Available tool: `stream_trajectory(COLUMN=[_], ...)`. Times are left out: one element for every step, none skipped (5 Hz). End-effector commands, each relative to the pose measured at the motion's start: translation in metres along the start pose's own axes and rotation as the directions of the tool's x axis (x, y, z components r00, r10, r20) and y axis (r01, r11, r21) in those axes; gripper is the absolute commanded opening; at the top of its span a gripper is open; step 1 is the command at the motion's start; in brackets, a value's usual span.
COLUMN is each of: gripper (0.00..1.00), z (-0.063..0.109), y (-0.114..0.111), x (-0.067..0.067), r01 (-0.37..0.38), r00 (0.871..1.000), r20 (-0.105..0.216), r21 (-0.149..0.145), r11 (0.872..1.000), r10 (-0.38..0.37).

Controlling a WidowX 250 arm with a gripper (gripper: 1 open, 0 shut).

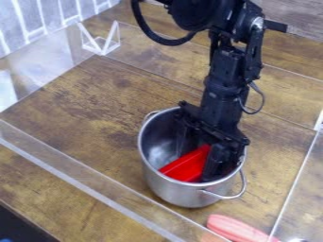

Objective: Remove the red object from the silver pot and put it on the table

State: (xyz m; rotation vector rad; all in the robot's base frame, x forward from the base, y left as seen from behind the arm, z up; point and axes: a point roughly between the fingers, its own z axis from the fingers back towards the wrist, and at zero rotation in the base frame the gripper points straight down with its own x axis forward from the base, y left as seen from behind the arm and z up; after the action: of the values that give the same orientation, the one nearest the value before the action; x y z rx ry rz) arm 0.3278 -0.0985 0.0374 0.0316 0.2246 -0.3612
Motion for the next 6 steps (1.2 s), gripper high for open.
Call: stream_trajectory(gripper=[0.0,0.0,0.0,0.0,0.0,0.0], z=[0.008,0.009,0.011,0.014,0.017,0.02], y=[0.004,0.003,0.002,0.001,0.001,0.003], x=[0.001,-0.007,-0.015,-0.012,-0.008,-0.012], r01=[0.017,0.009,0.001,-0.028,-0.057,-0.02], r00=[1.0,1.0,1.0,1.0,0.998,1.0], r20=[0.022,0.017,0.014,0.014,0.015,0.023], r21=[0.021,0.026,0.03,0.028,0.025,0.037], r11=[1.0,1.0,1.0,0.999,0.998,0.999], r10=[-0.017,-0.009,-0.001,0.028,0.057,0.02])
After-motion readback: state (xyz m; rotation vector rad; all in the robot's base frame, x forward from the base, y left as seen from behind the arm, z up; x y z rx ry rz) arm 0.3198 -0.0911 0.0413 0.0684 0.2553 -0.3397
